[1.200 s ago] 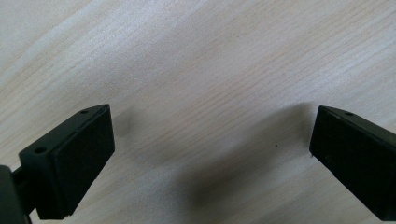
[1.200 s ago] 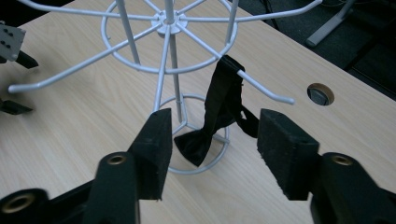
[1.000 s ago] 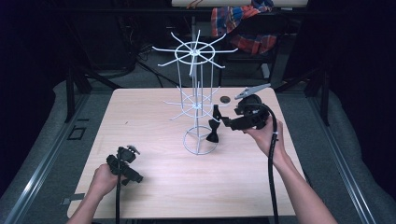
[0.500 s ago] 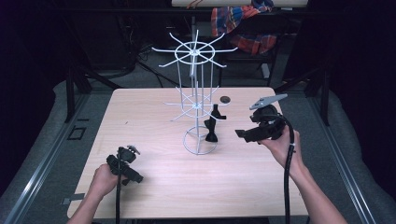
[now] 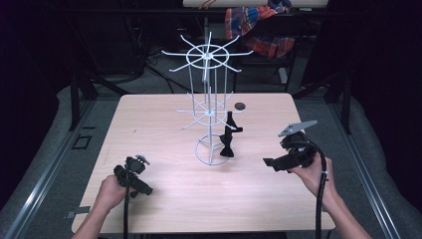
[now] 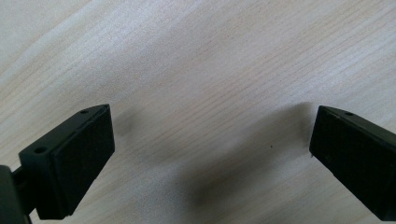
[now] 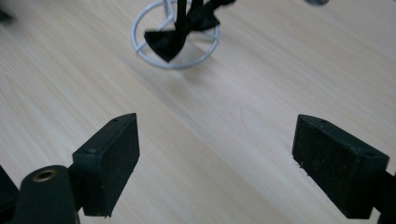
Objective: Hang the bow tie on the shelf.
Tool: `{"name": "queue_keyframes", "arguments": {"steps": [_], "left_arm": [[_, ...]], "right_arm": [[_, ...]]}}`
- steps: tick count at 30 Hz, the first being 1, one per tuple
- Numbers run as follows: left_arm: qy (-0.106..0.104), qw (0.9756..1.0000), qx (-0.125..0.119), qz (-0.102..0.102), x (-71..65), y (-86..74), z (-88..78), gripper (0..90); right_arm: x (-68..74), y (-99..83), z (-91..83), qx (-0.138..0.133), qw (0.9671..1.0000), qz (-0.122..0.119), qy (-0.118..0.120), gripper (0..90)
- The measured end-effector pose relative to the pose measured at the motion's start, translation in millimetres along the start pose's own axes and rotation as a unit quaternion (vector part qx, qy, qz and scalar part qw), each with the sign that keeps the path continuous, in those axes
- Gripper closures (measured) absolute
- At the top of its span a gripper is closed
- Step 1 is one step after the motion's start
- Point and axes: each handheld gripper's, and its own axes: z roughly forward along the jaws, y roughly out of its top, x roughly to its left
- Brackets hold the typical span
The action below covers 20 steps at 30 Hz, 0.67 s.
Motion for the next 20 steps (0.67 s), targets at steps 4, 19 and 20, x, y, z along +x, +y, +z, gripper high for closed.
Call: {"name": "queue_keyframes", "arguments": {"steps": [4, 19, 20], "left_arm": [[0.0, 1.0, 0.0, 0.001, 0.1, -0.1, 0.1, 0.1], [0.002, 1.0, 0.003, 0.009, -0.3, 3.2, 1.5, 0.1], [0.001, 1.0, 0.003, 0.008, -0.6, 3.4, 2.0, 0.1]], "right_arm": [[-3.5, -21.2, 10.6, 0.03, 0.9996, 0.002, 0.0, 14.6], [-19.5, -80.9, 30.4, 0.129, 0.9904, 0.049, -0.008, 14.5], [-20.7, -80.6, 30.4, 0.127, 0.9906, 0.05, -0.006, 14.5]]}}
